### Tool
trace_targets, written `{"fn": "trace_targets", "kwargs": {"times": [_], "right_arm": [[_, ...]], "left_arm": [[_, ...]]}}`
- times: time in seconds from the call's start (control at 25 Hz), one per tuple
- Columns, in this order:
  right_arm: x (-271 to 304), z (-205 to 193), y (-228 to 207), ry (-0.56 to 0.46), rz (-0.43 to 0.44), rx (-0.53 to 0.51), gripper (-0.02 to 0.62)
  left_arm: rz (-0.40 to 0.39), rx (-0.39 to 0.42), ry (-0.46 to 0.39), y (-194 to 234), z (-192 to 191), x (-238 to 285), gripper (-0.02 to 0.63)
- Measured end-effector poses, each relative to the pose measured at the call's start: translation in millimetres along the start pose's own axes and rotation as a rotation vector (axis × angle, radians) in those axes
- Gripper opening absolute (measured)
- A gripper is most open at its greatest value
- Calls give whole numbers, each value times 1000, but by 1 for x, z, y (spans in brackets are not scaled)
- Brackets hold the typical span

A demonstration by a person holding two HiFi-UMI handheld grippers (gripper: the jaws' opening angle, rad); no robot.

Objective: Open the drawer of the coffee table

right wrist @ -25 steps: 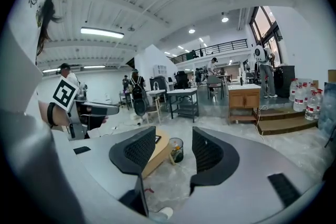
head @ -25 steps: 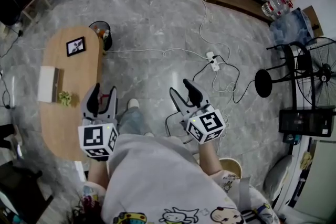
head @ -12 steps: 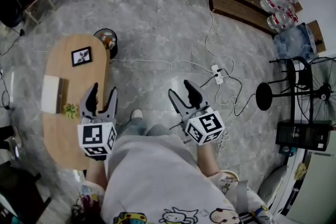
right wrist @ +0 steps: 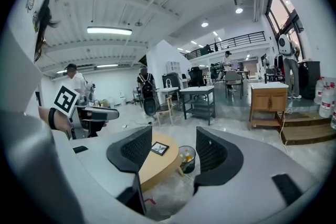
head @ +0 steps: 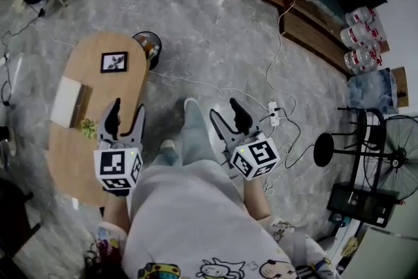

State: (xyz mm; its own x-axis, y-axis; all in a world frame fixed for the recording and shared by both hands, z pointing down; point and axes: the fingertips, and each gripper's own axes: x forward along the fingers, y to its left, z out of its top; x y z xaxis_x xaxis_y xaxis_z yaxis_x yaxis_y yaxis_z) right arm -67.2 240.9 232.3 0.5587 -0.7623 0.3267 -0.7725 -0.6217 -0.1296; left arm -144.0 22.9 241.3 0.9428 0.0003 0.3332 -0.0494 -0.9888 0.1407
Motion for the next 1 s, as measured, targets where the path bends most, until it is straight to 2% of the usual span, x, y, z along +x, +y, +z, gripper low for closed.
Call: {"fn": "trace_targets", "kwargs": {"times": [0.2, 0.56, 0.8, 1.0], "right_arm": [[68, 24, -14, 16, 133, -43, 229], [214, 83, -34, 95, 499, -146, 229], [286, 105, -35, 166, 754, -214, 229], [319, 113, -29, 211, 908, -259, 229]], "left_arm": [[119, -33, -12, 30, 13, 22, 230], [490, -152, -31, 83, 52, 61, 230], [731, -250, -40, 88, 66, 73, 230], [883, -317, -49, 83, 67, 79, 230]]}}
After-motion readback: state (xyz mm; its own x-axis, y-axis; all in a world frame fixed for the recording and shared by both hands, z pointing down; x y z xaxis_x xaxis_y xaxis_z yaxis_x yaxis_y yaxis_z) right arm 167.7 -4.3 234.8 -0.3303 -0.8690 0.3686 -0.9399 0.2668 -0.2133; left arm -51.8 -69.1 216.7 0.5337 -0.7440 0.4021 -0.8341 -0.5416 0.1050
